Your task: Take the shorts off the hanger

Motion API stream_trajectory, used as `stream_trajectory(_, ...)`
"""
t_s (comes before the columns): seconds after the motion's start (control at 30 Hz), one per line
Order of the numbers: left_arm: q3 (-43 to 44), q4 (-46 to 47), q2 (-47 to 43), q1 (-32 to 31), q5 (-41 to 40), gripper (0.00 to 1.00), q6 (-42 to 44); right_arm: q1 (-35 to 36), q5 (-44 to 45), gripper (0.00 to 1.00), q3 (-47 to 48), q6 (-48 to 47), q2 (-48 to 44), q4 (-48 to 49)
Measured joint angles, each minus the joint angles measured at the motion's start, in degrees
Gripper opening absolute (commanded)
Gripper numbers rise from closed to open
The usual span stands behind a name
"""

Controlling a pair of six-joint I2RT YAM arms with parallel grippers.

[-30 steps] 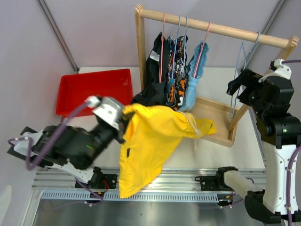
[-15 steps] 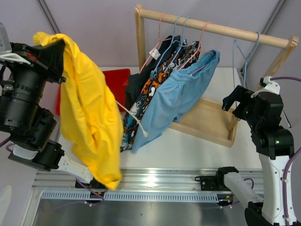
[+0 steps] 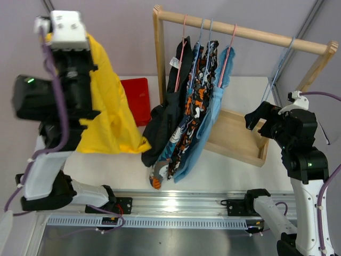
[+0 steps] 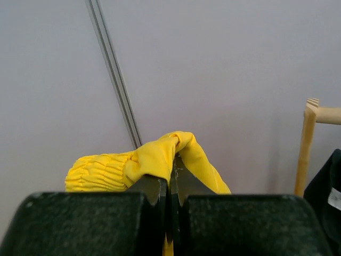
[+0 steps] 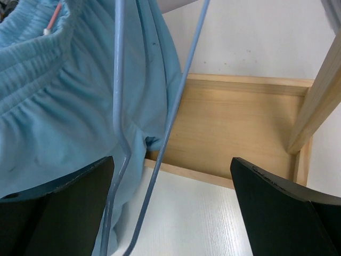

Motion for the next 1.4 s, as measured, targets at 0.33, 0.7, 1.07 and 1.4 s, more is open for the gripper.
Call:
stream_trajectory(0.33,14.93,-25.0,21.77,36.57,21.18,0.0,-26.58,0.02,-5.22,0.99,-2.12,-0.24,-1.53,1.01)
stream_trajectory(0.7,19.28,-32.52,33.51,58.99,31.63,0.0,-46.77,2.95,-5.66,0.99,-6.08,-1.22,-2.36,2.8)
stream_trajectory(1.07,7.67,-40.57,37.94,59.32,36.65,0.99,-59.12,3.61,-16.48,0.99,-1.77,0.79,-0.83,13.68)
stream_trajectory(1.4,-20.26,-40.0,12.72,47.54,38.82,0.99,-61.88,12.0,-16.92,0.99,18.73,2.8,13.92,19.5)
